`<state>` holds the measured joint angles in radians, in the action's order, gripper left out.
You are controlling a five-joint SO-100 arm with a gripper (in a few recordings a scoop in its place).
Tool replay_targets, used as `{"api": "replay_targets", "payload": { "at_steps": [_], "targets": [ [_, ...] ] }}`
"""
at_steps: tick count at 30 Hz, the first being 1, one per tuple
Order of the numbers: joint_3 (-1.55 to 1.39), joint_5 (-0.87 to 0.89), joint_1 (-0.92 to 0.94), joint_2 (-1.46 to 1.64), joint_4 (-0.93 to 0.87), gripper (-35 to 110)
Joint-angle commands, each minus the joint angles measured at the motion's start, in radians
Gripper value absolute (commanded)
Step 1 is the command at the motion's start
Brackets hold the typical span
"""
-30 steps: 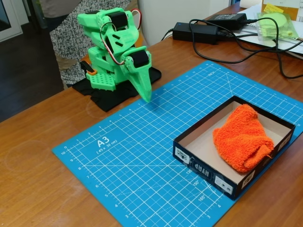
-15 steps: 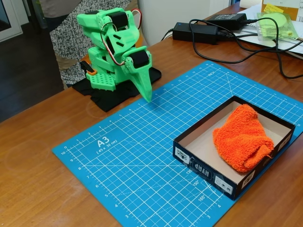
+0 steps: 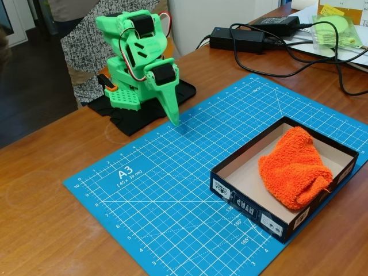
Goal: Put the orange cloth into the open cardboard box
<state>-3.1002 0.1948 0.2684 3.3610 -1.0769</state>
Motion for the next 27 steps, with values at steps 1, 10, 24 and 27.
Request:
{"api": "replay_targets", "payload": {
  "at_steps": [1, 10, 24, 27],
  "targets": [
    [0.014, 0.031, 0.026, 0.020, -0.015, 0],
    [0.015, 0.044, 0.038, 0.018, -0.015, 0],
    [0.012, 0.150, 0.132, 0.018, -0.023, 0],
    [0.012, 0.147, 0.129, 0.018, -0.023, 0]
  ]
}}
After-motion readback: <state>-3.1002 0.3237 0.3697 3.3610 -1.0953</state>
